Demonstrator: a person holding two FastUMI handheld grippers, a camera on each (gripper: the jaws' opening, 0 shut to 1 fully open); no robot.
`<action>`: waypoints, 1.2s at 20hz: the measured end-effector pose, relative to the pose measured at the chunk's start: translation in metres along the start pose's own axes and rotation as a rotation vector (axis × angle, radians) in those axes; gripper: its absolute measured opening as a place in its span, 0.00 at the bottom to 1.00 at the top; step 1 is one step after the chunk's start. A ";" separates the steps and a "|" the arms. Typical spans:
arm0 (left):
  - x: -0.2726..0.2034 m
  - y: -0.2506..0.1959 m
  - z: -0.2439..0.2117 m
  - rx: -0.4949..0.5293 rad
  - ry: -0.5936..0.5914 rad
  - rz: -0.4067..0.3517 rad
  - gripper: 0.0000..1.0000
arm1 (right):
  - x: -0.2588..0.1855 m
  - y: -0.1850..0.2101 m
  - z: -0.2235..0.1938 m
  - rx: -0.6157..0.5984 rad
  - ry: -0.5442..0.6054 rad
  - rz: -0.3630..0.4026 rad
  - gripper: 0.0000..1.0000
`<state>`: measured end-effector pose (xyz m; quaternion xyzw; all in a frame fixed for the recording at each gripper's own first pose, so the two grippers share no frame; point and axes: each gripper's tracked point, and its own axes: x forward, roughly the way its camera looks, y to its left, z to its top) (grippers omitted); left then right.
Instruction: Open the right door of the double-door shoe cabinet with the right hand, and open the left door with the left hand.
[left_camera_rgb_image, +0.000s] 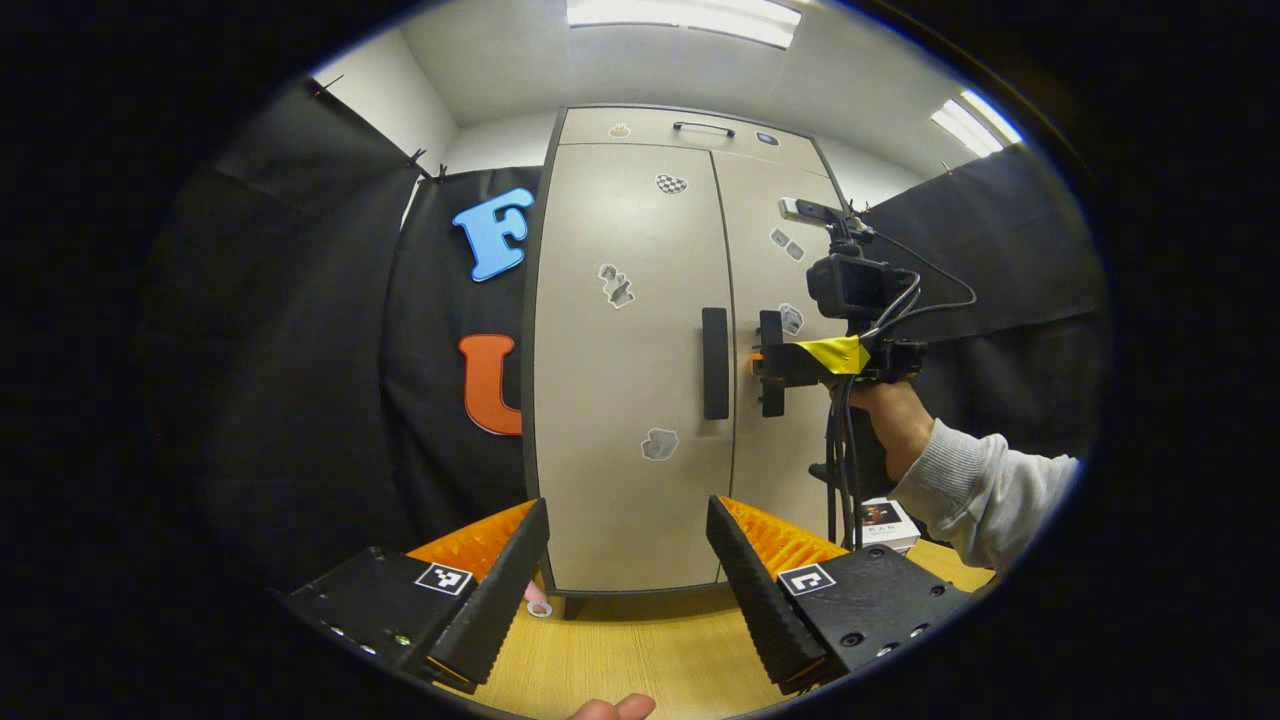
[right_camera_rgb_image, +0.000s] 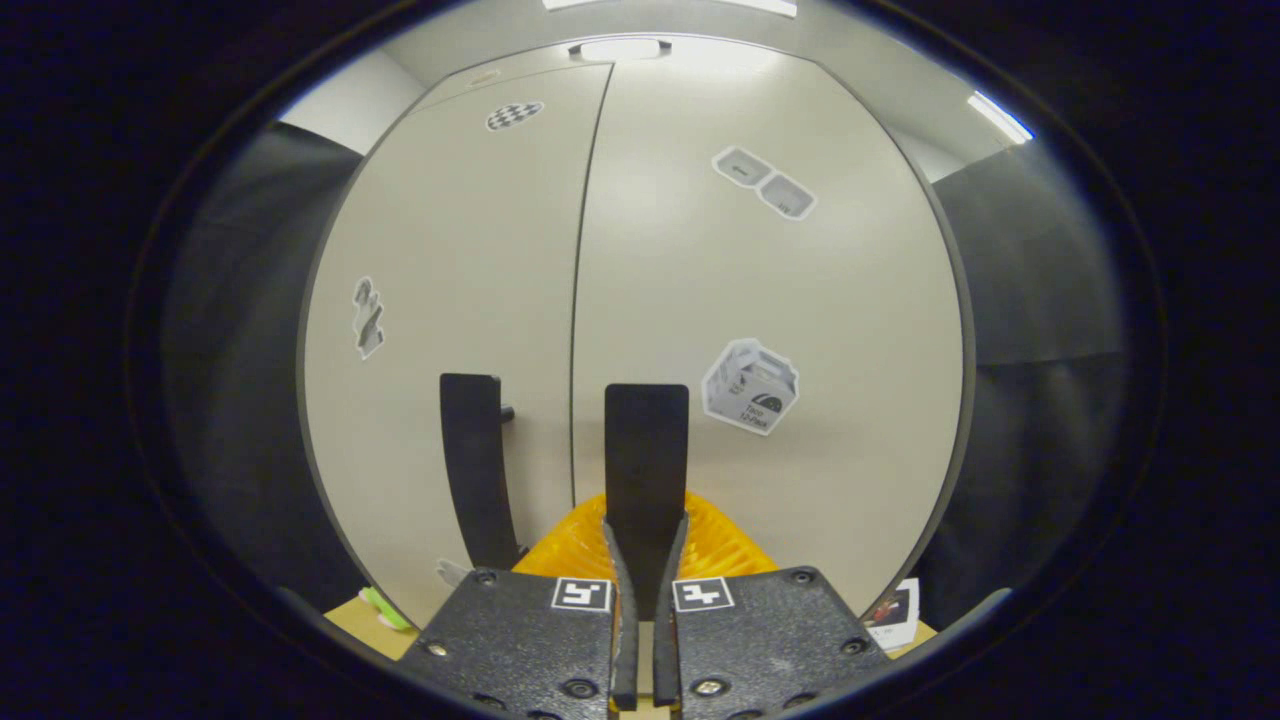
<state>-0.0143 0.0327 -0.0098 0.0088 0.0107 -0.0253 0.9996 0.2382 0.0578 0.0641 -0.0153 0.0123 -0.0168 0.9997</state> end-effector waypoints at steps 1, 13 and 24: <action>-0.002 -0.001 0.000 0.002 0.000 -0.001 0.95 | -0.005 -0.001 0.000 -0.001 0.003 0.010 0.10; -0.011 -0.036 0.005 0.039 -0.012 -0.042 0.95 | -0.090 -0.029 -0.003 0.003 0.037 0.127 0.10; -0.013 -0.073 0.008 0.053 -0.033 -0.073 0.96 | -0.160 -0.093 -0.004 -0.007 0.040 0.121 0.08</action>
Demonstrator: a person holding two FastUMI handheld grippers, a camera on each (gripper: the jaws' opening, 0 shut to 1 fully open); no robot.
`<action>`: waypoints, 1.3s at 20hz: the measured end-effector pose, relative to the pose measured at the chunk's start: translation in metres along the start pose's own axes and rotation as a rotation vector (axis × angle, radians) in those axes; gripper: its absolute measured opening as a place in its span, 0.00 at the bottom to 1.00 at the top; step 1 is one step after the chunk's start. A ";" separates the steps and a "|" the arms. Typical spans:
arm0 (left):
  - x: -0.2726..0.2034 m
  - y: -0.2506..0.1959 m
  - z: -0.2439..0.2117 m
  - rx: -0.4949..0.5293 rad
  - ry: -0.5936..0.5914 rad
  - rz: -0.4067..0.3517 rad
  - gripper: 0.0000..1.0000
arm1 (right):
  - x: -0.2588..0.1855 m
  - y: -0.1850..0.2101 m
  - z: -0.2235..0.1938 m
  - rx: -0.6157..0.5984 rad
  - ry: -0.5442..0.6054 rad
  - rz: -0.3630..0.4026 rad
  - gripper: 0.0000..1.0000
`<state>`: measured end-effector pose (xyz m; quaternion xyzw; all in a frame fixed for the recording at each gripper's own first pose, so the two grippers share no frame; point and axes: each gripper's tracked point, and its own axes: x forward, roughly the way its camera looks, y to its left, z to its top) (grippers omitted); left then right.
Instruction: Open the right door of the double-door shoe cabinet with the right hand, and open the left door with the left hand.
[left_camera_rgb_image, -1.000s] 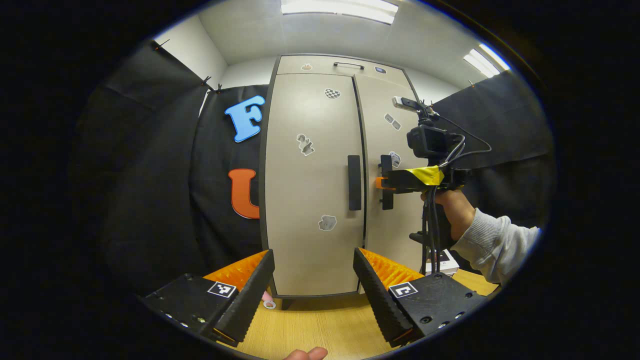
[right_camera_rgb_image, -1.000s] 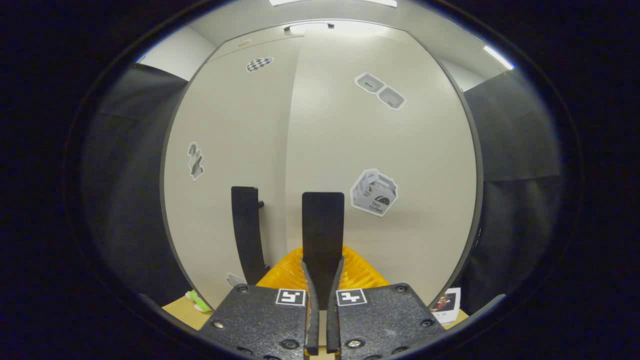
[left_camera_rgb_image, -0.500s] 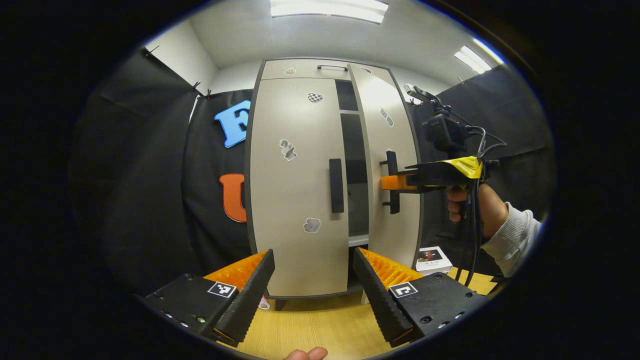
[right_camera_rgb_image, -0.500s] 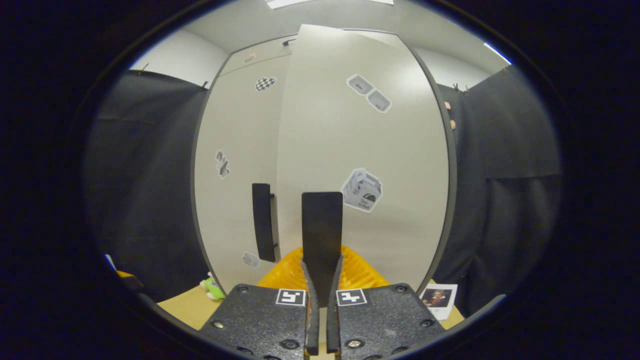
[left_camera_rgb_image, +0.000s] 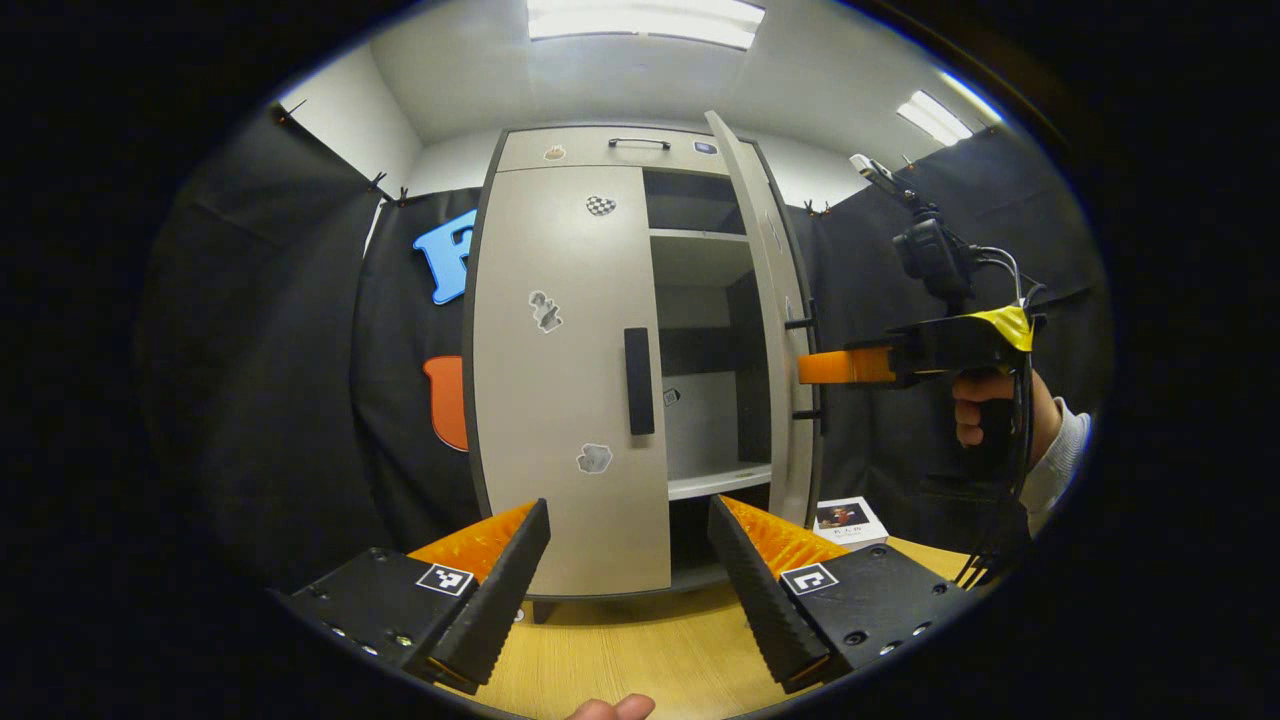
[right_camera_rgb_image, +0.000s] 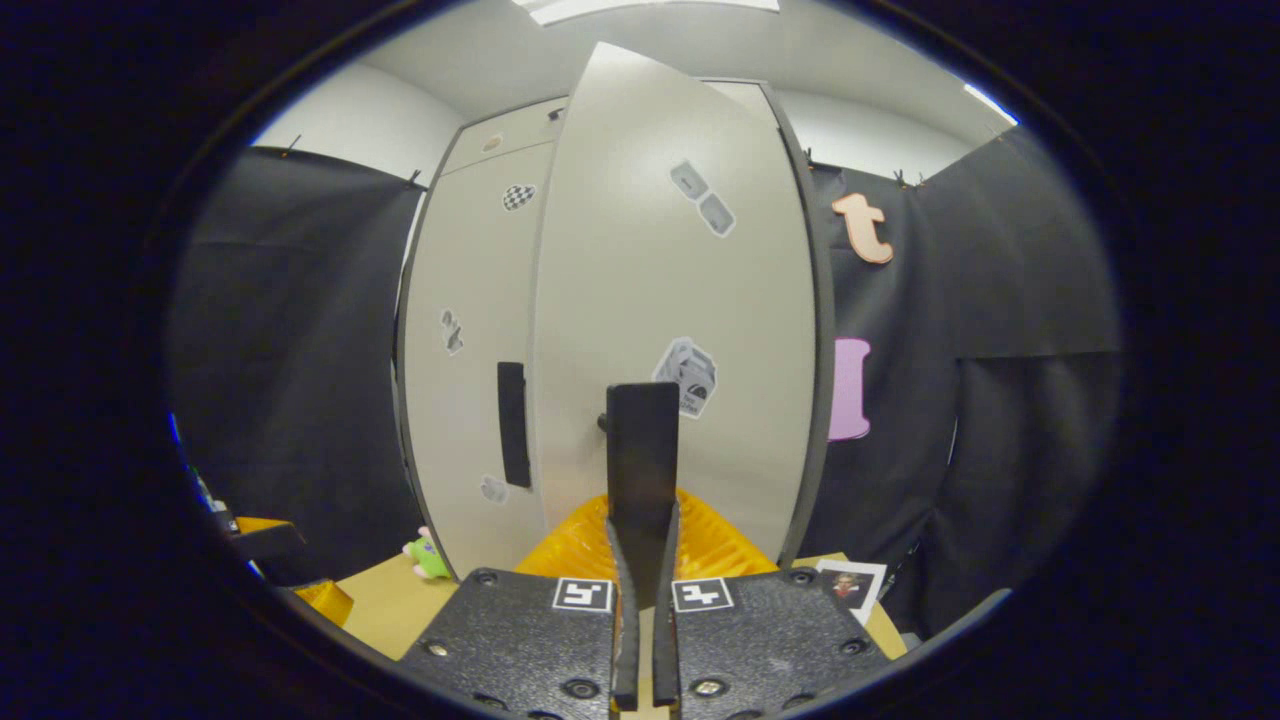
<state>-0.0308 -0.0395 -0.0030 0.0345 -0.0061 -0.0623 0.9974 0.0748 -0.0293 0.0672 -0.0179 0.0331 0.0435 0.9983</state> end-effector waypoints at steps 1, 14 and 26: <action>0.000 -0.005 0.002 -0.001 -0.001 -0.006 0.95 | -0.008 -0.009 -0.001 -0.002 0.000 -0.012 0.08; 0.012 -0.051 0.004 -0.011 -0.005 -0.062 0.96 | -0.044 -0.088 -0.003 -0.025 -0.014 -0.118 0.05; 0.025 -0.045 -0.004 -0.010 0.007 -0.032 0.96 | -0.049 -0.149 -0.002 0.013 -0.034 -0.171 0.04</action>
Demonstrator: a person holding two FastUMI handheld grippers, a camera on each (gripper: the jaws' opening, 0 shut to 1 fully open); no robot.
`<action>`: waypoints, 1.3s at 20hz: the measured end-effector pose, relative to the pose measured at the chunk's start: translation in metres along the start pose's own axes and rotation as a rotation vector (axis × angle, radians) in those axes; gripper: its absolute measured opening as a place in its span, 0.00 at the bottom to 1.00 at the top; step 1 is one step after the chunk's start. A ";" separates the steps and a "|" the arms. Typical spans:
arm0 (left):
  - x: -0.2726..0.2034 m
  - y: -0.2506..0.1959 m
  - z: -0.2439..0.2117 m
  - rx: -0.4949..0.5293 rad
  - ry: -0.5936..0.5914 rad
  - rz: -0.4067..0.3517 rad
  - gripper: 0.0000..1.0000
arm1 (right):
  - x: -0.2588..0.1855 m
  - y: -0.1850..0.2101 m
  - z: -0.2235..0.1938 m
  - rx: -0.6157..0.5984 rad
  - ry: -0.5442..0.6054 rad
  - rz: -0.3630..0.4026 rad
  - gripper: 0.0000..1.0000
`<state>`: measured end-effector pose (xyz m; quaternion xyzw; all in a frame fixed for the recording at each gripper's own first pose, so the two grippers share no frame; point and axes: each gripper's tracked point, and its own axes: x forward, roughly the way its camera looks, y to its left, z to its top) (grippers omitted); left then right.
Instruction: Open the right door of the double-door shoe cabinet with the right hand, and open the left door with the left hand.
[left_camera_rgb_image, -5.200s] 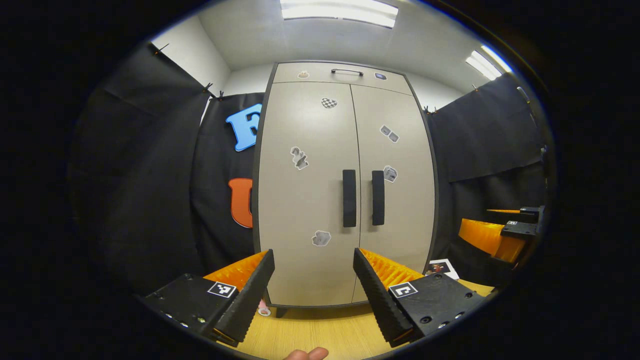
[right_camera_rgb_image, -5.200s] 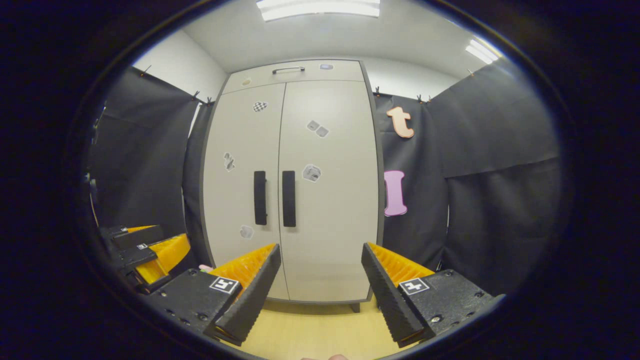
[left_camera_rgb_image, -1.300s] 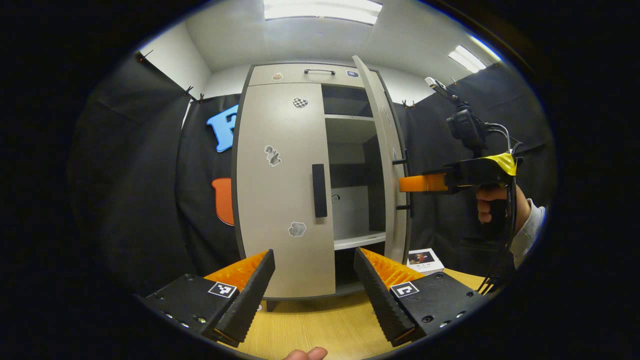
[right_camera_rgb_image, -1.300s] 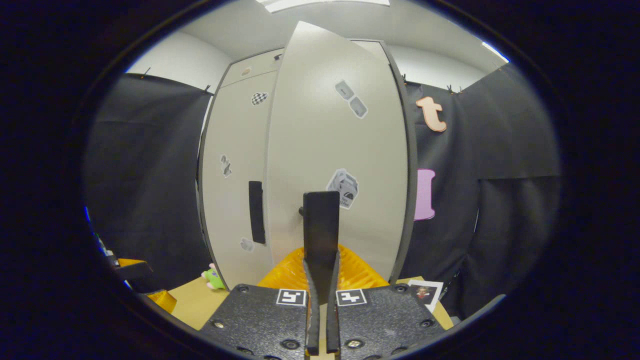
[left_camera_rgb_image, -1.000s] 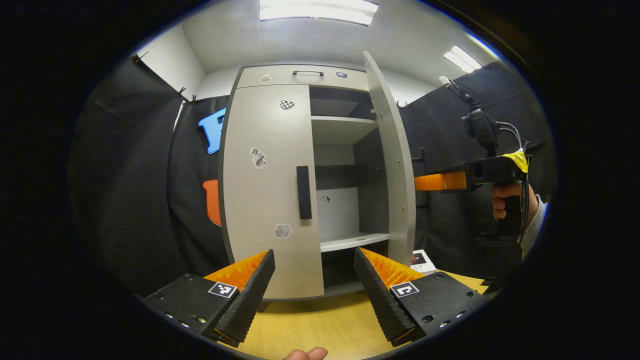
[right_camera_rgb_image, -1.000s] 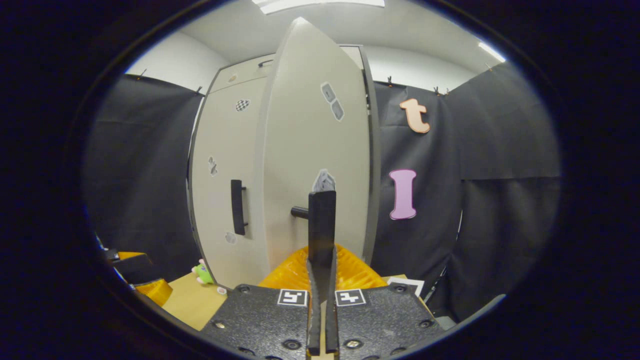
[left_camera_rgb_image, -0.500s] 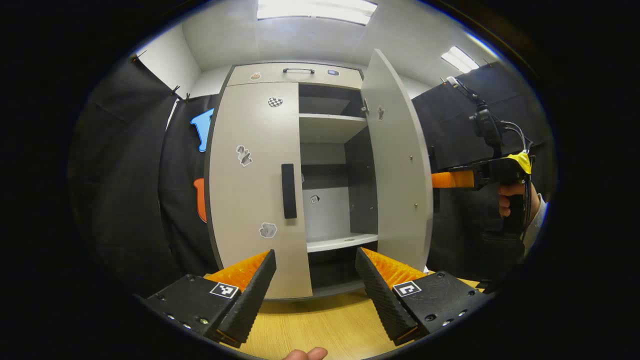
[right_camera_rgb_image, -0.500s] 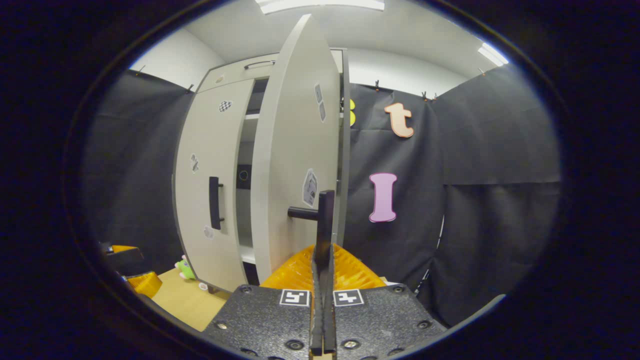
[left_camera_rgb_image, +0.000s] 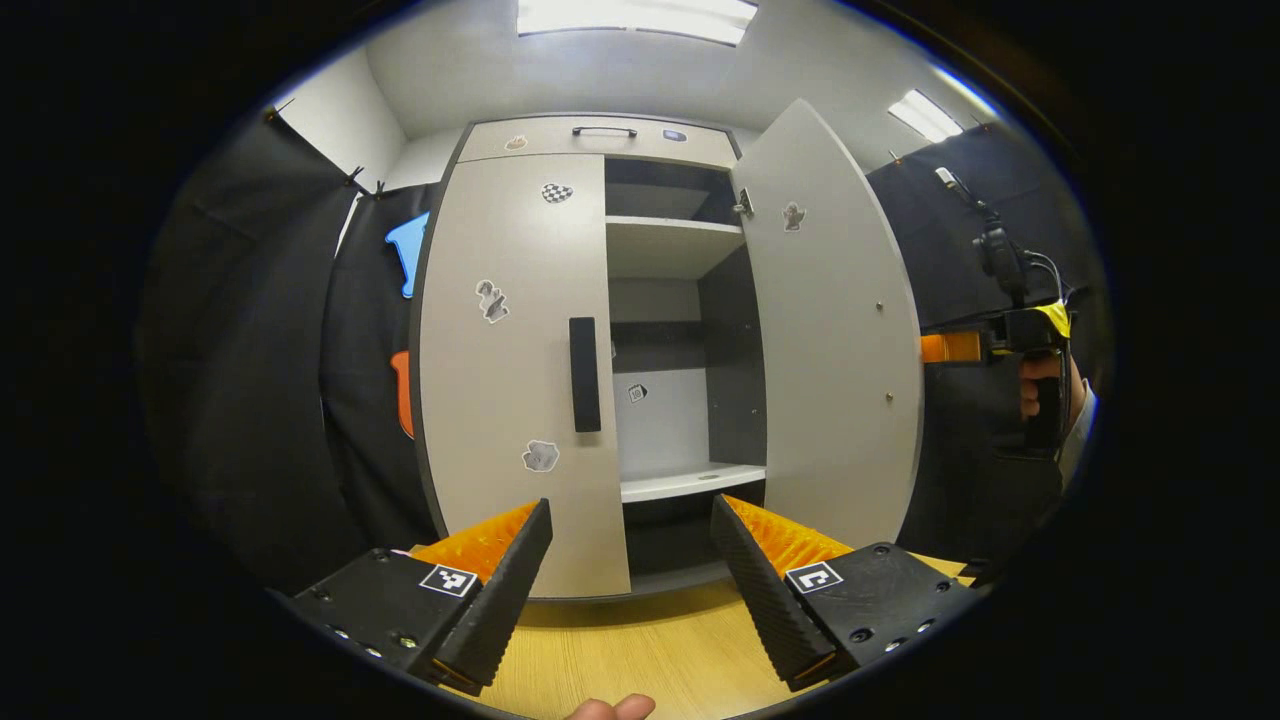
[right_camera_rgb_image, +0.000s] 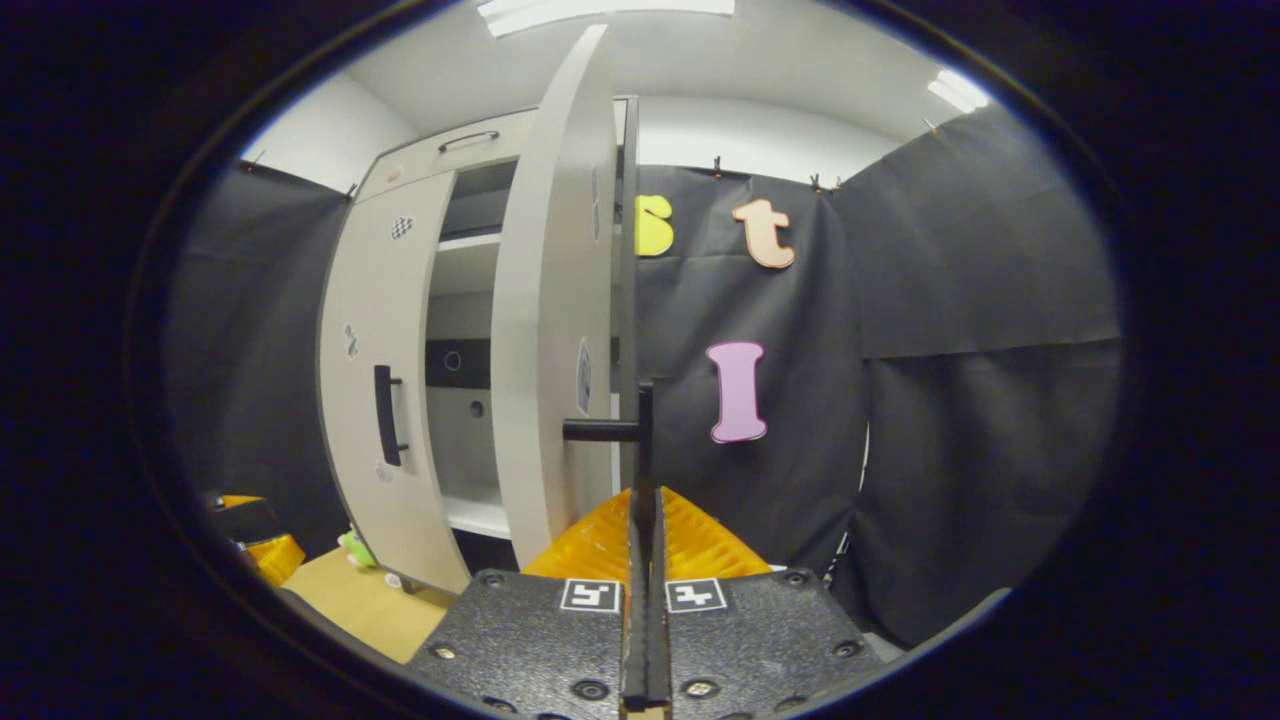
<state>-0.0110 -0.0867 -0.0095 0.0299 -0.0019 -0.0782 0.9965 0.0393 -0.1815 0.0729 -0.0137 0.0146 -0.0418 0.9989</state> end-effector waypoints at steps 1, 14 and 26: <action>0.001 0.000 0.000 0.000 0.001 0.004 0.96 | -0.001 0.001 0.000 -0.007 -0.003 -0.001 0.04; -0.011 0.013 -0.002 -0.009 -0.009 0.013 0.96 | -0.098 0.072 -0.010 0.067 -0.017 -0.004 0.03; -0.033 0.048 0.009 -0.008 -0.021 0.084 0.96 | -0.062 0.124 -0.025 0.064 -0.010 0.025 0.66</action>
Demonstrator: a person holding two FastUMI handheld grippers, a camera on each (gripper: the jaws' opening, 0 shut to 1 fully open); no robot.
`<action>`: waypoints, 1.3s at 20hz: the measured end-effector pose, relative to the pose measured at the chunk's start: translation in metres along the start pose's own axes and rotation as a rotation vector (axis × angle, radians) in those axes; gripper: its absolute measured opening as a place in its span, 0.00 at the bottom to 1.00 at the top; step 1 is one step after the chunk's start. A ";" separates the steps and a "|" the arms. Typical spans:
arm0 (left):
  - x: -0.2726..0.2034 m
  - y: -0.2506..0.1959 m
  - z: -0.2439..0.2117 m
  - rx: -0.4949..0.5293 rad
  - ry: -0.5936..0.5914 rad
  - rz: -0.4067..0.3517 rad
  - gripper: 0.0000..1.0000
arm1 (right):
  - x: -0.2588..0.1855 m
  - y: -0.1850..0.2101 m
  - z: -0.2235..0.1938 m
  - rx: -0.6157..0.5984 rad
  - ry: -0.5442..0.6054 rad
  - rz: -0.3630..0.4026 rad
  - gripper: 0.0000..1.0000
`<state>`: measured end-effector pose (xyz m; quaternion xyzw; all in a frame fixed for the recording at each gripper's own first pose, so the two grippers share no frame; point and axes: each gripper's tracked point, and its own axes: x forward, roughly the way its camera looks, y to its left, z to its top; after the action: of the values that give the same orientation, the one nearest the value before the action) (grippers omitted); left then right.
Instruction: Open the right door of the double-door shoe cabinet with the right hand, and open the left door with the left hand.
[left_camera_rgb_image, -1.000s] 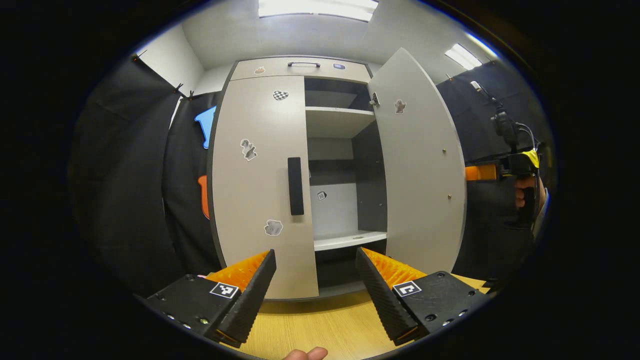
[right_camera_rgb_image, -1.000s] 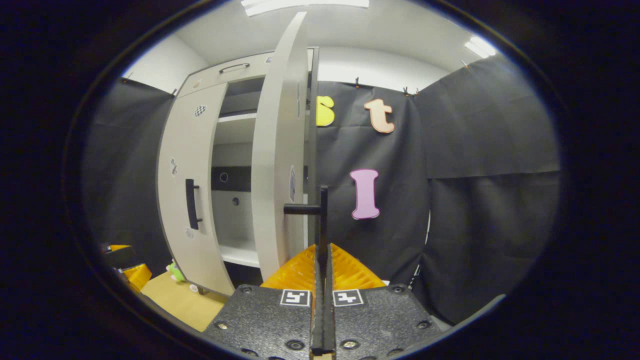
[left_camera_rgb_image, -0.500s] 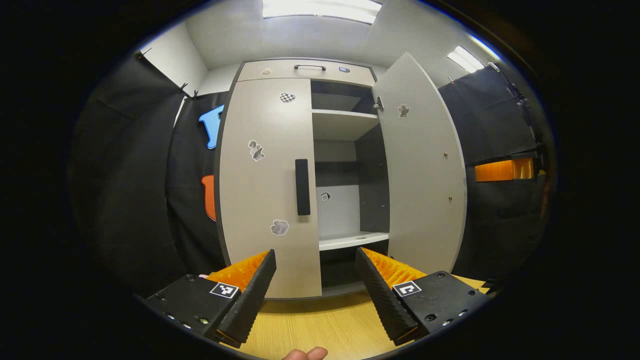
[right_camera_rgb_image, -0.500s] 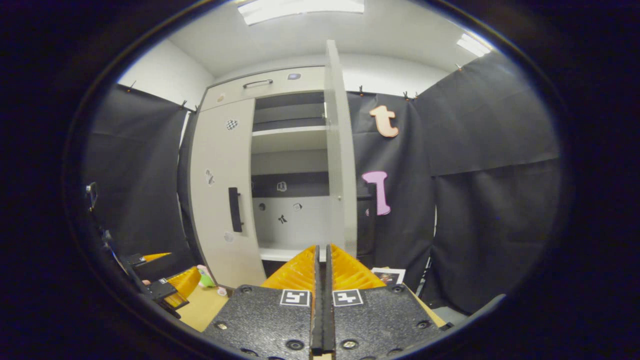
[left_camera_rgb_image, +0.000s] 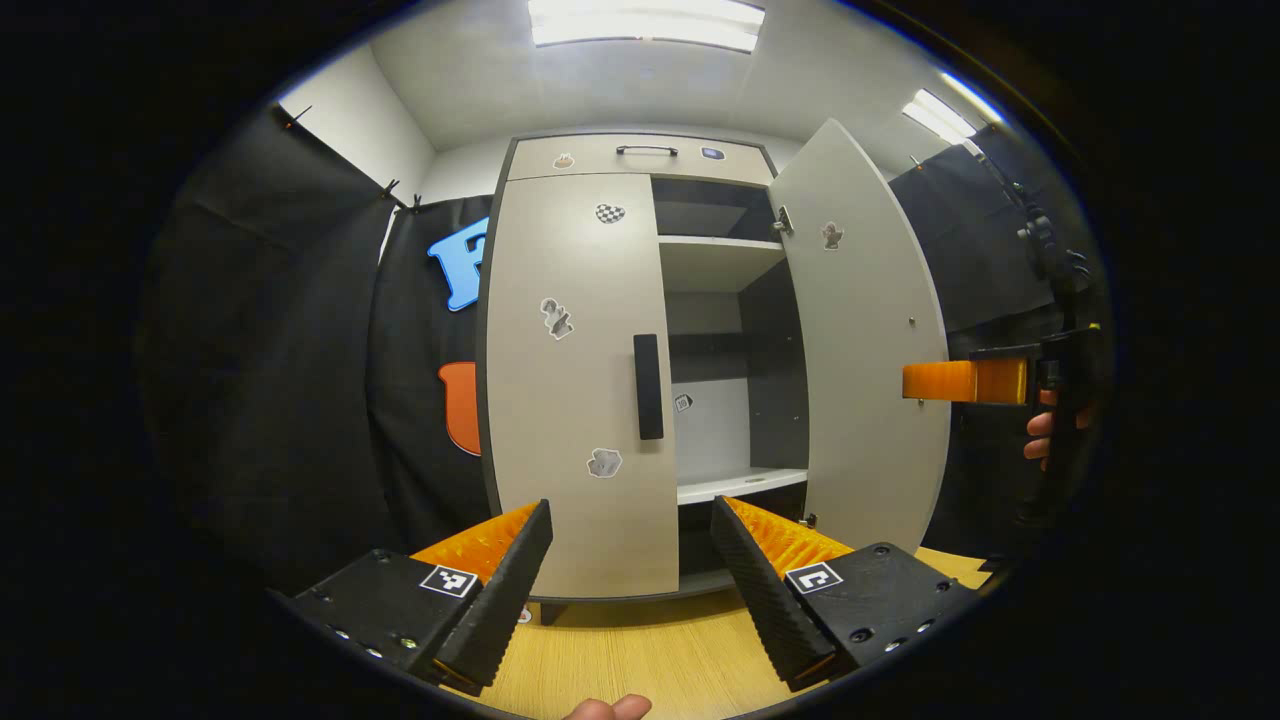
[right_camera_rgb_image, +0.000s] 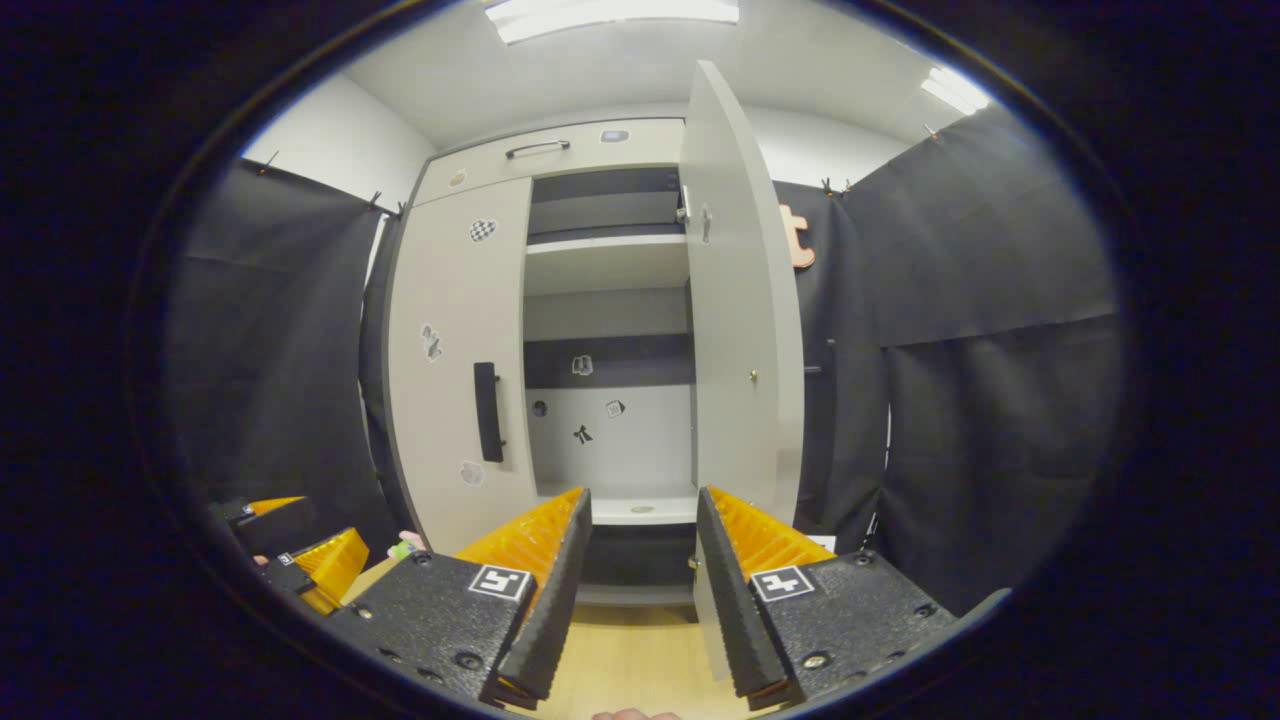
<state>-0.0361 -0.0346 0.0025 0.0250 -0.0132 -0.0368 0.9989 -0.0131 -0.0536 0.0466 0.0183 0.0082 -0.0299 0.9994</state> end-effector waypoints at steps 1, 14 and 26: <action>0.000 -0.001 0.000 -0.011 0.004 -0.007 0.96 | 0.002 0.003 -0.002 -0.001 0.001 0.014 0.70; 0.151 -0.031 0.071 -0.044 -0.048 -0.075 0.96 | -0.021 -0.003 0.008 -0.013 -0.060 0.031 0.92; 0.257 -0.019 0.058 -0.012 -0.014 0.000 0.96 | -0.023 -0.022 0.011 -0.026 -0.073 0.021 0.92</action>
<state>0.2168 -0.0757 0.0656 0.0185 -0.0198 -0.0372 0.9989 -0.0370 -0.0745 0.0575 0.0044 -0.0282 -0.0201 0.9994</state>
